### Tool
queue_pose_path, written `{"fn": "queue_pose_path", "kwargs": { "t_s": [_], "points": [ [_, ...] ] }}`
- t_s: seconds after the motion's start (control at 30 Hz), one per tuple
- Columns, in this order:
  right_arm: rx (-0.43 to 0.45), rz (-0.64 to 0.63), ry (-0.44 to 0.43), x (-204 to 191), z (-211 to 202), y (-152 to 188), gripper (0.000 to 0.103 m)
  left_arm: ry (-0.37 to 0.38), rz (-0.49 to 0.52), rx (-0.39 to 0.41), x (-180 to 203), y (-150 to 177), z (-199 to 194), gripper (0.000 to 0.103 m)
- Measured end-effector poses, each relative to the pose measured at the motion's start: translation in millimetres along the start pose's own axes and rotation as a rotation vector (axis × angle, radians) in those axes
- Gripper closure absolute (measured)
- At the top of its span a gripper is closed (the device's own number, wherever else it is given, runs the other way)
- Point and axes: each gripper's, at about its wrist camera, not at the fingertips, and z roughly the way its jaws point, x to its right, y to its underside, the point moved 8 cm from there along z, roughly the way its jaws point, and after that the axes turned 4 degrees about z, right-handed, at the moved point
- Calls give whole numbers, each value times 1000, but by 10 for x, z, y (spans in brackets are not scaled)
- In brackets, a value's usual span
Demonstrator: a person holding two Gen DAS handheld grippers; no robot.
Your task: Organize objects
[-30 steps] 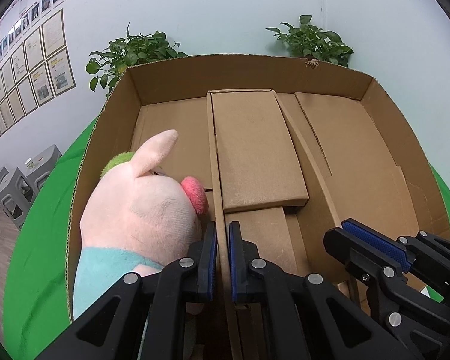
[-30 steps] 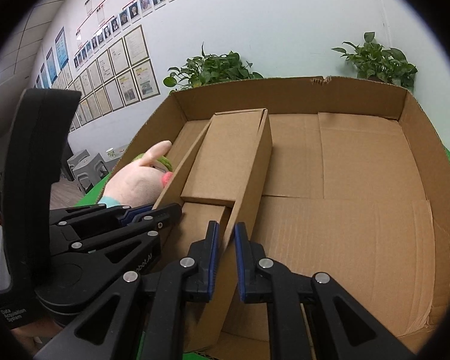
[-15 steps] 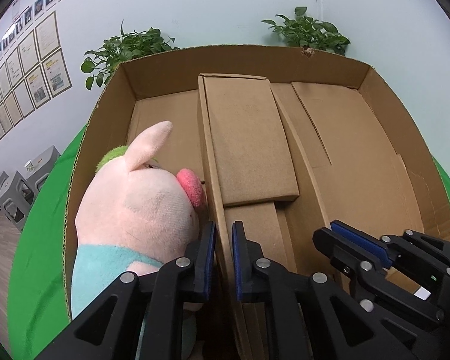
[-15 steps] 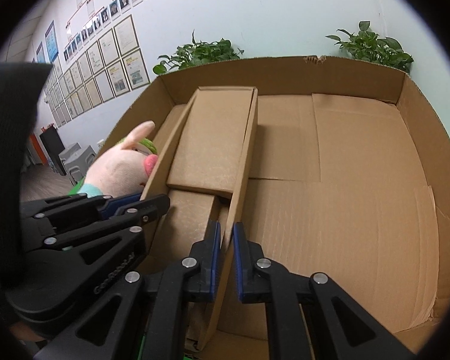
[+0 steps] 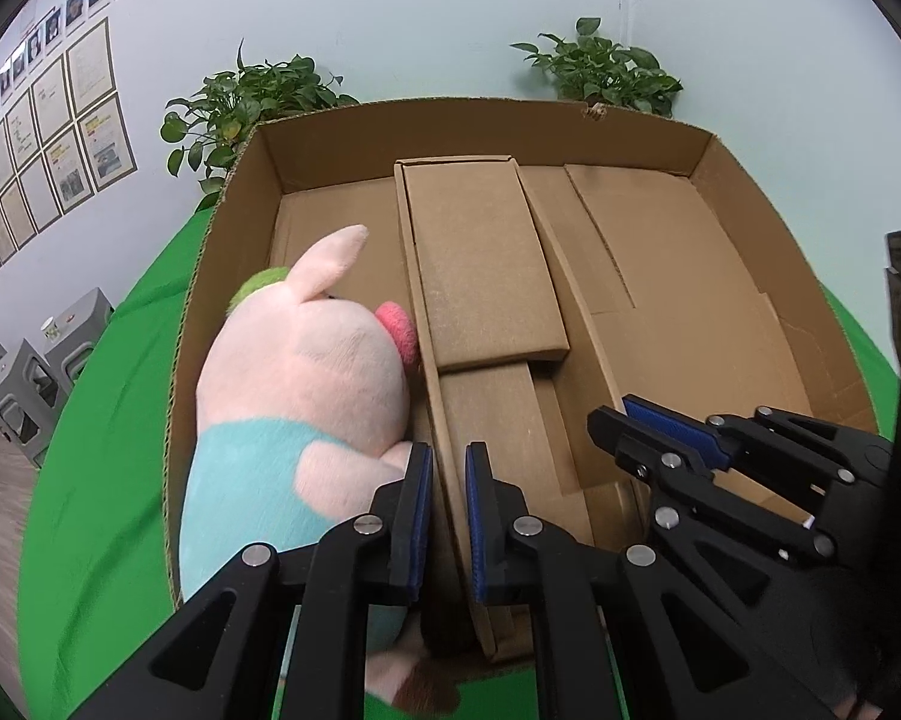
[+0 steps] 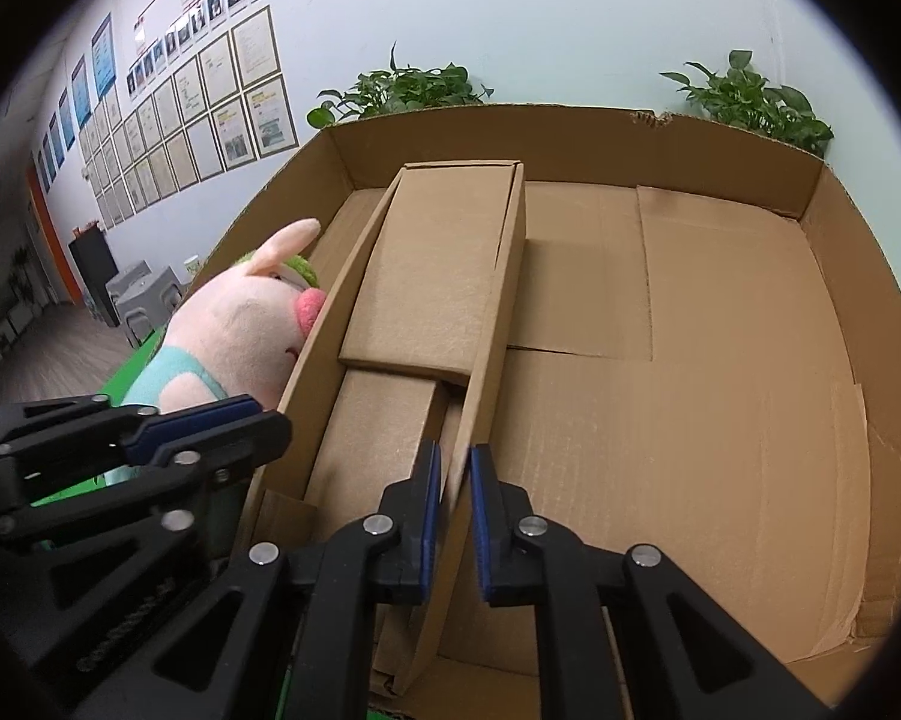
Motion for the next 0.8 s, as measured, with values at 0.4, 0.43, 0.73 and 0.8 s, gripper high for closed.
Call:
{"fn": "queue_pose_path", "kwargs": {
  "t_s": [0.4, 0.43, 0.73, 0.8],
  "points": [
    [87, -6, 81, 62, -386, -2, 21, -75, -47, 144, -179, 157, -624, 44],
    [89, 0, 87, 84, -417, 4, 21, -86, -55, 167, -202, 163, -692, 38],
    [200, -47, 153, 60, -905, 2, 1, -210, -41, 446, -153, 203, -1504, 0],
    [227, -65, 179, 56, -1023, 8, 1, -233, -31, 493, -116, 202, -1687, 0]
  ]
}}
